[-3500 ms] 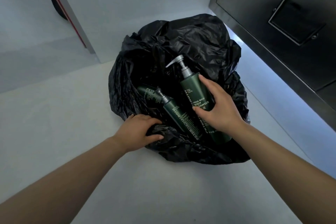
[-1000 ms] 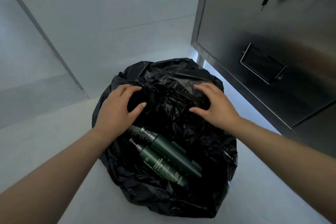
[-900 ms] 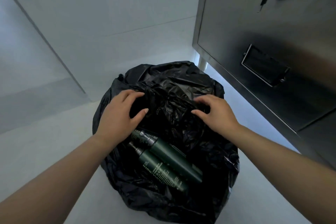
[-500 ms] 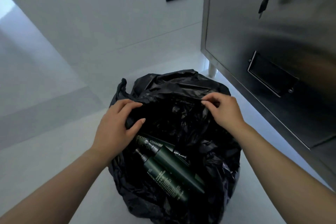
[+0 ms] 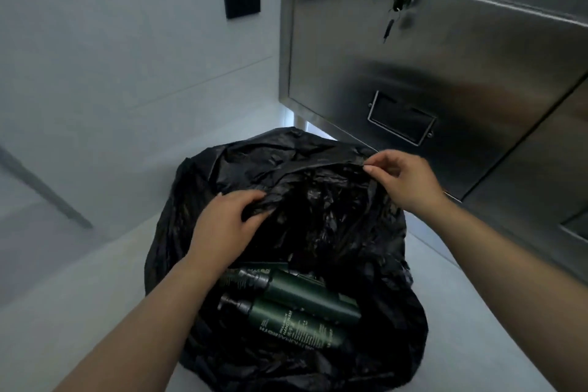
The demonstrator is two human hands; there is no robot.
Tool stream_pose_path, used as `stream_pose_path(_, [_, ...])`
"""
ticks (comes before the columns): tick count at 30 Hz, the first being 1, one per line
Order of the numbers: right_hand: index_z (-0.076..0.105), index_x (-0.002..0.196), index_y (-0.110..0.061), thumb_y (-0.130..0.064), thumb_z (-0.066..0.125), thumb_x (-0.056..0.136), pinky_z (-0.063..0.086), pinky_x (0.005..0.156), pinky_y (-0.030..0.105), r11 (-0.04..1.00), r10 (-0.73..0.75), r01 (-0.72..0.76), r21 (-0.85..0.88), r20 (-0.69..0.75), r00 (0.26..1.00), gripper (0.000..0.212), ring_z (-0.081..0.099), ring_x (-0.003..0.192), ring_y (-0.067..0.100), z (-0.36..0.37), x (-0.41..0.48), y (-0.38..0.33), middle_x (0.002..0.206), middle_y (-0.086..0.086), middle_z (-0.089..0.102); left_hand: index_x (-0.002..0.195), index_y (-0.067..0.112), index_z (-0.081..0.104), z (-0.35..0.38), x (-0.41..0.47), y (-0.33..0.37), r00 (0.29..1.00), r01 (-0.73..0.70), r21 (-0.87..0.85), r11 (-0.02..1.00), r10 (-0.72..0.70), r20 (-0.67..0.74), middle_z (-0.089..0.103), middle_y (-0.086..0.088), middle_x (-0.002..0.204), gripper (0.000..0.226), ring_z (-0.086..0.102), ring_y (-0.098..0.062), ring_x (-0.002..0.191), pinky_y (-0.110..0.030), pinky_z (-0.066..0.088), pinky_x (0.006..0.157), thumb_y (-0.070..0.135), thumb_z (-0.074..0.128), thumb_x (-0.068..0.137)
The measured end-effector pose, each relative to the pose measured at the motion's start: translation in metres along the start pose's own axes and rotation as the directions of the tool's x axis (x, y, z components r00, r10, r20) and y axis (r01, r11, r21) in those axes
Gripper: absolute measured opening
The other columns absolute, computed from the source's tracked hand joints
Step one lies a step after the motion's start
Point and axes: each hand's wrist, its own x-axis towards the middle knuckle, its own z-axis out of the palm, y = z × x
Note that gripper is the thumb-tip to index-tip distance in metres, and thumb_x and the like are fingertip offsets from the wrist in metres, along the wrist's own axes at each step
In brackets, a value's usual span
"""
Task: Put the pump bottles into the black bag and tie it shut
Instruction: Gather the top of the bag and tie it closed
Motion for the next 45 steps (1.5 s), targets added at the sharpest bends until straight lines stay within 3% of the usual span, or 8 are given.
stream_pose_path(3, [0.063, 0.100, -0.034, -0.032, 0.073, 0.078, 0.043, 0.090, 0.023, 0.997, 0.034, -0.040, -0.068, -0.090, 0.995, 0.025, 0.056, 0.102, 0.005, -0.009, -0.045, -0.021, 0.105, -0.015, 0.061, 0.102, 0.019, 0.071, -0.003, 0.007, 0.008, 0.999, -0.032, -0.273, 0.961, 0.039, 0.019, 0.066, 0.017, 0.088, 0.027, 0.061, 0.010, 0.082, -0.003, 0.043, 0.074, 0.034, 0.071, 0.079])
stream_pose_path(6, [0.060, 0.100, -0.037, -0.031, 0.075, 0.076, 0.044, 0.083, 0.018, 0.993, 0.037, -0.052, -0.103, -0.144, 0.989, 0.029, 0.054, 0.098, 0.003, -0.008, -0.091, -0.040, 0.104, -0.020, 0.056, 0.108, 0.015, 0.070, -0.004, 0.005, 0.016, 0.999, 0.021, -0.376, 0.926, -0.036, -0.032, 0.064, 0.016, 0.094, 0.032, 0.053, 0.022, 0.077, 0.007, 0.034, 0.069, 0.031, 0.071, 0.080])
stream_pose_path(13, [0.063, 0.117, -0.024, -0.032, 0.071, 0.081, 0.046, 0.095, 0.029, 0.971, -0.003, 0.042, -0.235, 0.162, 0.987, 0.038, 0.053, 0.117, 0.014, 0.038, -0.150, -0.023, 0.126, -0.004, 0.057, 0.135, 0.026, 0.048, -0.016, -0.021, 0.008, 0.992, -0.047, -0.146, 0.988, 0.063, 0.107, 0.061, 0.002, 0.120, 0.063, 0.056, -0.013, 0.111, -0.020, 0.041, 0.089, 0.044, 0.069, 0.078])
stream_pose_path(22, [0.033, 0.144, -0.027, -0.030, 0.065, 0.085, 0.014, 0.114, 0.039, 0.765, -0.132, 0.322, -0.558, 0.354, 0.926, 0.067, 0.018, 0.144, 0.021, 0.085, -0.106, 0.027, 0.153, -0.003, 0.031, 0.140, 0.020, 0.039, -0.041, -0.081, -0.005, 1.000, -0.015, 0.109, 0.994, 0.013, 0.022, 0.045, -0.003, 0.140, 0.070, 0.041, -0.022, 0.129, -0.035, 0.033, 0.108, 0.038, 0.069, 0.080])
stream_pose_path(26, [0.068, 0.113, -0.019, -0.013, 0.075, 0.073, 0.042, 0.093, 0.040, 0.701, -0.255, 0.352, -0.620, 0.243, 0.936, 0.041, 0.056, 0.111, 0.030, 0.077, -0.106, 0.044, 0.112, 0.005, 0.066, 0.138, 0.021, 0.042, -0.036, -0.108, -0.006, 0.996, -0.005, 0.171, 0.985, -0.009, 0.086, 0.047, 0.000, 0.138, 0.068, 0.043, -0.019, 0.128, -0.029, 0.031, 0.106, 0.038, 0.070, 0.079])
stream_pose_path(29, [0.074, 0.071, -0.010, -0.004, 0.082, 0.064, 0.050, 0.061, 0.034, 0.770, -0.418, 0.420, -0.481, 0.117, 0.901, 0.013, 0.063, 0.072, 0.032, 0.058, -0.108, 0.047, 0.072, 0.007, 0.068, 0.136, 0.021, 0.044, -0.028, -0.114, 0.000, 0.997, -0.004, 0.181, 0.983, -0.011, 0.082, 0.049, 0.001, 0.136, 0.064, 0.044, -0.017, 0.127, -0.025, 0.030, 0.105, 0.037, 0.070, 0.079])
stream_pose_path(37, [0.067, 0.073, -0.036, -0.013, 0.070, 0.081, 0.049, 0.068, 0.012, 0.937, -0.113, 0.158, 0.312, -0.158, 0.981, 0.025, 0.064, 0.075, 0.001, -0.012, -0.117, -0.003, 0.078, -0.021, 0.068, 0.127, 0.041, 0.045, -0.023, -0.089, 0.070, 0.987, -0.140, -0.086, 0.986, 0.145, 0.062, 0.040, 0.031, 0.128, 0.056, 0.035, 0.016, 0.119, -0.004, 0.026, 0.099, 0.064, 0.051, 0.076])
stream_pose_path(45, [0.068, 0.068, -0.036, -0.013, 0.071, 0.081, 0.049, 0.071, 0.010, 0.919, -0.070, 0.134, 0.372, -0.182, 0.981, 0.026, 0.064, 0.079, -0.001, -0.059, -0.131, -0.041, 0.075, -0.021, 0.069, 0.114, 0.057, 0.052, -0.006, -0.085, 0.117, 0.961, 0.089, -0.445, 0.891, 0.040, 0.273, 0.054, 0.028, 0.119, 0.065, 0.054, 0.008, 0.107, -0.018, 0.046, 0.087, 0.079, 0.062, 0.054])
